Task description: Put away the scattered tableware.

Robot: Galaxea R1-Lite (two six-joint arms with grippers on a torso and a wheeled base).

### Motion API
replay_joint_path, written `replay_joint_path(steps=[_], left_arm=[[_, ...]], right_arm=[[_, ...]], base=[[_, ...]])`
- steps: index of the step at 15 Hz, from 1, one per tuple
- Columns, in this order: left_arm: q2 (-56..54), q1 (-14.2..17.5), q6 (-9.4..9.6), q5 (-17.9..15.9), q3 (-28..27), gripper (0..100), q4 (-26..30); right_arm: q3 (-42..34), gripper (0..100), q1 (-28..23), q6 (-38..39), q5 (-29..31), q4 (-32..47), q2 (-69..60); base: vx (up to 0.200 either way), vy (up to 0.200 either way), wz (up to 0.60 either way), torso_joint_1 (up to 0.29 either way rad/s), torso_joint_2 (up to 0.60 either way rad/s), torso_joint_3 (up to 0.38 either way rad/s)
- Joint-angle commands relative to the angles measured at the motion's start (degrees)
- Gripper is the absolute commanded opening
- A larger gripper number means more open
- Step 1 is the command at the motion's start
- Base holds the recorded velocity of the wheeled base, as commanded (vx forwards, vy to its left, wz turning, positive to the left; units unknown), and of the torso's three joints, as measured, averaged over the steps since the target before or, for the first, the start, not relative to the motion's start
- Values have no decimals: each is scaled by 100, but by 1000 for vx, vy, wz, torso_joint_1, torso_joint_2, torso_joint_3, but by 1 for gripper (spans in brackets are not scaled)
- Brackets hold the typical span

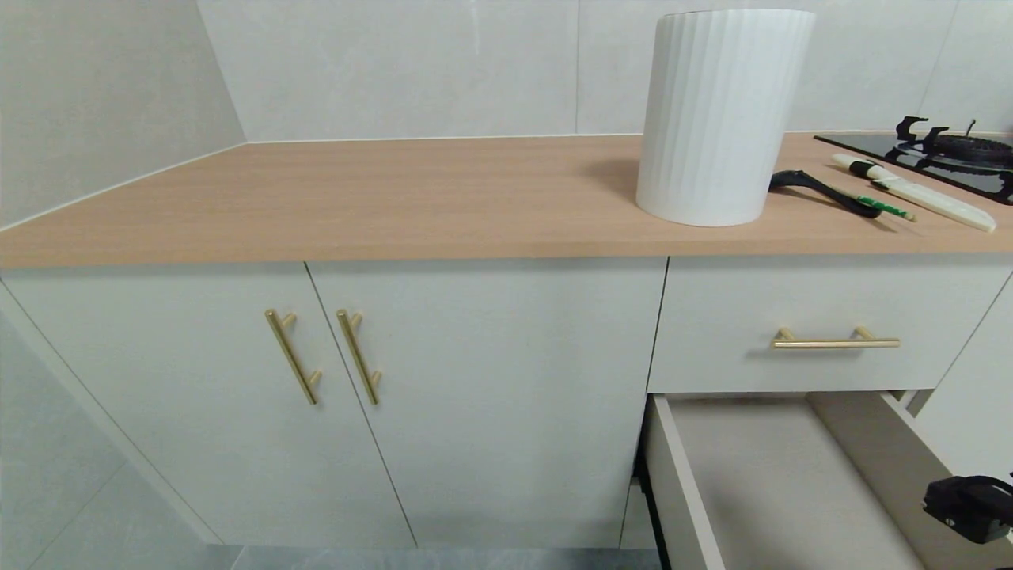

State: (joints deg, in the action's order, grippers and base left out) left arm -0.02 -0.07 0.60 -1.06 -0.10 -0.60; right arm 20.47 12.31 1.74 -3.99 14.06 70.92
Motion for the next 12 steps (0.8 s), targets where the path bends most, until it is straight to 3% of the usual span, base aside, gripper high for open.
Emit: replay_joint_path(steps=[1, 8, 12], left_arm=[[2, -1, 2, 1, 1, 100, -2], [2, -1, 2, 1, 1, 100, -2], [2, -1, 2, 1, 1, 100, -2]], right_arm=[[27, 100, -1, 10, -14, -34, -342], [150, 100, -1, -69, -6, -131, -1019], [150, 100, -1, -236, 3, -122, -1300]], base=[[0, 0, 0, 0, 0, 0], [0, 0, 0, 0, -15, -16], [0, 0, 0, 38, -244, -312]])
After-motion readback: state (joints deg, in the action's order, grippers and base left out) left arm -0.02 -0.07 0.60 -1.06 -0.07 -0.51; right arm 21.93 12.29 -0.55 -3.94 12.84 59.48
